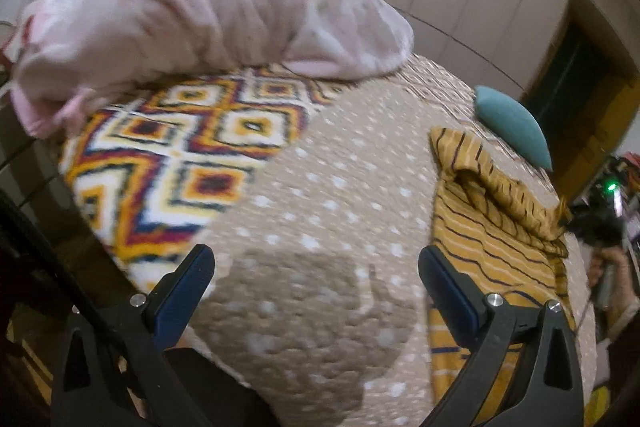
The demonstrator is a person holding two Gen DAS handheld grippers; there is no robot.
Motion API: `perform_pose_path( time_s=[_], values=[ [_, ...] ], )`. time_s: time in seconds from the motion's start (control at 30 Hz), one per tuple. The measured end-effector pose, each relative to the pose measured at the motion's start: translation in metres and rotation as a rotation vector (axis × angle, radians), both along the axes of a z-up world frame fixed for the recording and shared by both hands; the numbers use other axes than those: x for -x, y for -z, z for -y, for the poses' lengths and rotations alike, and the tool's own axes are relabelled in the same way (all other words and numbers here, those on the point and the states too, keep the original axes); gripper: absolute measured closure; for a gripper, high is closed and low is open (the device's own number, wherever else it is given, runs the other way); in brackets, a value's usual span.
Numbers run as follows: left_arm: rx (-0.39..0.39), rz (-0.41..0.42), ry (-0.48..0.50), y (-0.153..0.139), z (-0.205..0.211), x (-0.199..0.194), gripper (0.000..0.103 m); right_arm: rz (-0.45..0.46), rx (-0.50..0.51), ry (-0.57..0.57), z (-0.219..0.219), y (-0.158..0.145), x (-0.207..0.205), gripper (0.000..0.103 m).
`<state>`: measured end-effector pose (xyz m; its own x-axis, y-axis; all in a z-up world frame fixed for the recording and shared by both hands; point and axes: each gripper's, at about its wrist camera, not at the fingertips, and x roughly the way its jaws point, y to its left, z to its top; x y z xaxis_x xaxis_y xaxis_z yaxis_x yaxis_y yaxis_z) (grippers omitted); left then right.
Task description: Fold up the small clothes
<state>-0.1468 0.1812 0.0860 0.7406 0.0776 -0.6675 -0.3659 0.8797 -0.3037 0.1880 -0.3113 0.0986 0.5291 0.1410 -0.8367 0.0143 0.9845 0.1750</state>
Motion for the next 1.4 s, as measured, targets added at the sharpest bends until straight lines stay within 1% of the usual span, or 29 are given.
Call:
perform_pose_path(
  time_s=[0.03,0.07,0.1,0.17,0.27,0.3,0.37,0.47,0.5,0.57,0.67,0.73,0.8,0.83,0.87,0.9,0.93,0.97,1.0,1.07,1.17,1.2,1.27,1.33,1.37,1.4],
  values=[
    [0.004,-0.003,0.017,0.001,0.005,-0.005,0.002,-0.028,0.001,0.044,0.016,0.010,-0.002,0.085],
    [0.006,-0.005,0.029,0.001,0.009,-0.008,0.002,-0.027,-0.046,0.061,0.029,0.013,0.000,0.084],
    [0.008,-0.013,0.054,0.003,0.016,-0.014,0.002,-0.007,-0.078,0.070,0.040,0.011,0.006,0.082],
    [0.009,-0.026,0.087,0.007,0.026,-0.023,0.002,0.022,-0.067,0.055,0.045,0.001,0.017,0.076],
    [0.031,-0.046,0.157,0.018,0.044,-0.036,0.002,0.056,-0.055,-0.010,0.052,-0.015,0.043,0.069],
    [0.051,-0.059,0.188,0.024,0.050,-0.042,0.002,0.056,-0.064,-0.021,0.053,-0.017,0.055,0.065],
    [0.097,-0.076,0.234,0.033,0.058,-0.051,0.002,0.044,-0.108,-0.036,0.066,-0.020,0.076,0.062],
    [0.162,-0.096,0.303,0.042,0.066,-0.061,0.002,-0.001,-0.192,-0.048,0.093,-0.010,0.114,0.061],
    [0.186,-0.103,0.337,0.046,0.070,-0.066,0.003,-0.022,-0.213,-0.049,0.101,-0.003,0.125,0.061],
    [0.200,-0.117,0.375,0.050,0.076,-0.071,0.007,-0.052,-0.235,-0.051,0.113,0.007,0.147,0.061],
    [0.228,-0.133,0.442,0.056,0.089,-0.078,0.013,-0.093,-0.274,-0.075,0.121,0.031,0.182,0.061],
    [0.270,-0.150,0.469,0.061,0.094,-0.081,0.032,-0.118,-0.338,-0.101,0.117,0.051,0.204,0.061],
    [0.299,-0.160,0.477,0.064,0.100,-0.080,0.043,-0.117,-0.388,-0.119,0.107,0.066,0.221,0.060],
    [0.306,-0.162,0.479,0.064,0.103,-0.078,0.048,-0.091,-0.405,-0.120,0.104,0.069,0.229,0.060],
    [0.318,-0.159,0.487,0.065,0.107,-0.076,0.049,-0.060,-0.441,-0.119,0.102,0.070,0.237,0.060],
    [0.344,-0.158,0.502,0.066,0.112,-0.071,0.049,-0.054,-0.487,-0.121,0.102,0.072,0.241,0.060],
    [0.351,-0.155,0.506,0.067,0.116,-0.066,0.049,-0.059,-0.582,-0.132,0.102,0.076,0.245,0.060],
    [0.347,-0.154,0.508,0.067,0.119,-0.063,0.049,-0.065,-0.656,-0.138,0.102,0.081,0.249,0.060],
    [0.336,-0.151,0.515,0.068,0.125,-0.055,0.049,-0.063,-0.696,-0.136,0.100,0.086,0.254,0.060],
    [0.341,-0.139,0.519,0.069,0.127,-0.044,0.049,-0.048,-0.706,-0.139,0.095,0.089,0.263,0.060],
    [0.371,-0.120,0.502,0.070,0.127,-0.032,0.049,-0.044,-0.777,-0.149,0.092,0.092,0.274,0.061],
    [0.394,-0.114,0.489,0.072,0.126,-0.030,0.049,-0.044,-0.788,-0.153,0.090,0.092,0.277,0.061],
    [0.412,-0.108,0.468,0.072,0.123,-0.026,0.049,-0.052,-0.785,-0.164,0.084,0.094,0.284,0.061],
    [0.407,-0.104,0.450,0.073,0.124,-0.023,0.049,-0.050,-0.769,-0.165,0.076,0.096,0.290,0.062],
    [0.395,-0.105,0.447,0.072,0.126,-0.022,0.049,-0.048,-0.762,-0.162,0.071,0.097,0.294,0.066],
    [0.378,-0.110,0.445,0.071,0.129,-0.023,0.049,-0.047,-0.751,-0.156,0.066,0.097,0.295,0.073]
  ],
)
